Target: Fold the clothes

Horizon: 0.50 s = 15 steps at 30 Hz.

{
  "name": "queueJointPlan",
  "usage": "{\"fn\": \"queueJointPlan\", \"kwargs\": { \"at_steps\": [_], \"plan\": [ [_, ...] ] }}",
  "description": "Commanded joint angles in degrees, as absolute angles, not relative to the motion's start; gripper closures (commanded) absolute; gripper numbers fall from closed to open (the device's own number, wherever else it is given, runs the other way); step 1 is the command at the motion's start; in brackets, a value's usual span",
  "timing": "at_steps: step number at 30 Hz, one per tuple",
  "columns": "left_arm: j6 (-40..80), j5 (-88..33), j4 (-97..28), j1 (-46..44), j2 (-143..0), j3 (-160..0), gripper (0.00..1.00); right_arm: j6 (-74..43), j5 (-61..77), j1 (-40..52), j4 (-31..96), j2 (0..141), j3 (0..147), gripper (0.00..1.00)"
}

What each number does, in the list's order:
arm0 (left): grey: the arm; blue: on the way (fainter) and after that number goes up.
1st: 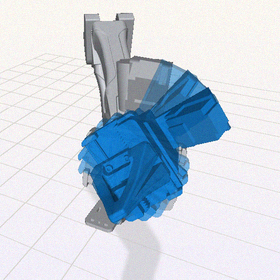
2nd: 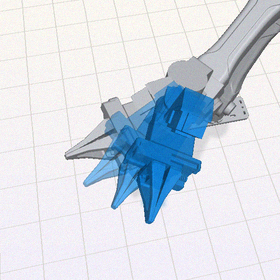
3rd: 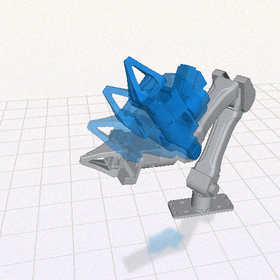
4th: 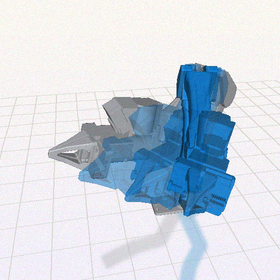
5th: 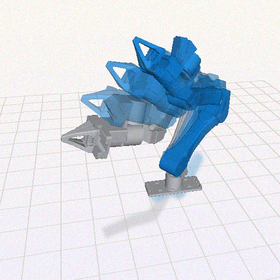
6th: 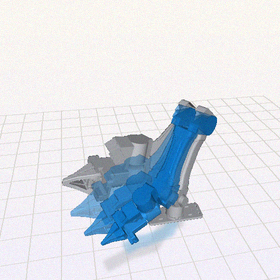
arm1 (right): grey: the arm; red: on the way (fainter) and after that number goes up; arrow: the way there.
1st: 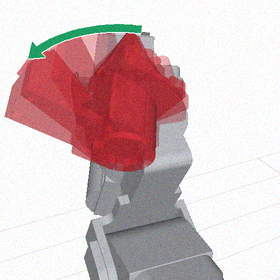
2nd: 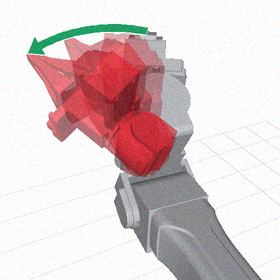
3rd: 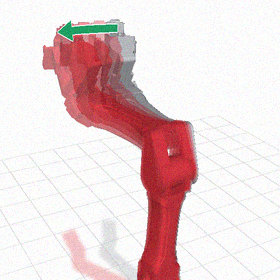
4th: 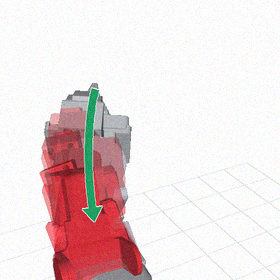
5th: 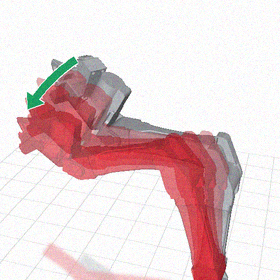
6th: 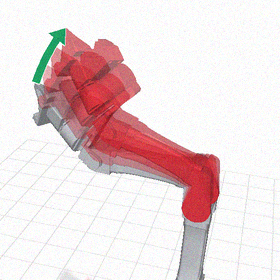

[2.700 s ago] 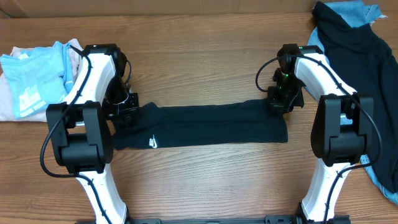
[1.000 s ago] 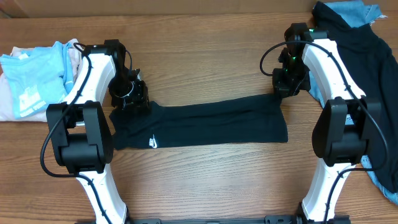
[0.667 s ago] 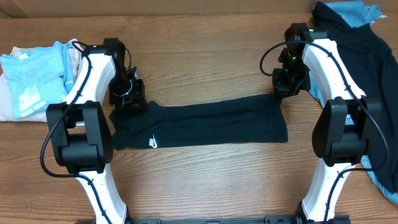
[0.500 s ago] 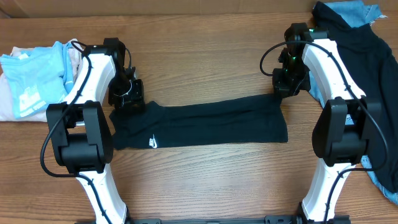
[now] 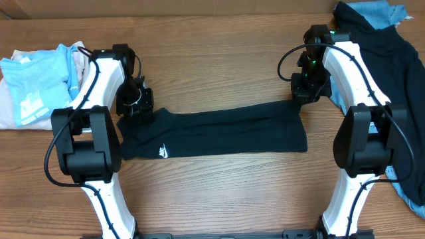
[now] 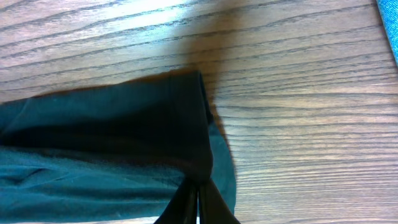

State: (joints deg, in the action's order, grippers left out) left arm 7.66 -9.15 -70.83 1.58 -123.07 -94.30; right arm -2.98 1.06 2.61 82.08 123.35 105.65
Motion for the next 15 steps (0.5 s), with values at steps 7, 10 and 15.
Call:
{"fn": "queueJointPlan", "kwargs": {
  "at_steps": [7,10,15],
  "plan": [
    [7.9,-8.84,-69.36,1.26,-124.4,-91.74,0.9,-2.98,0.49,2.17,82.0,121.6,106.96,0.96],
    [7.7,-8.86,-69.63,1.28,-124.38,-92.53,0.95,-2.98,0.49,2.17,81.97,121.6,106.96,0.96],
    [7.7,-8.86,-71.31,1.37,-123.57,-95.22,0.96,-2.98,0.49,2.17,82.02,121.6,106.96,0.96]
  ]
}}
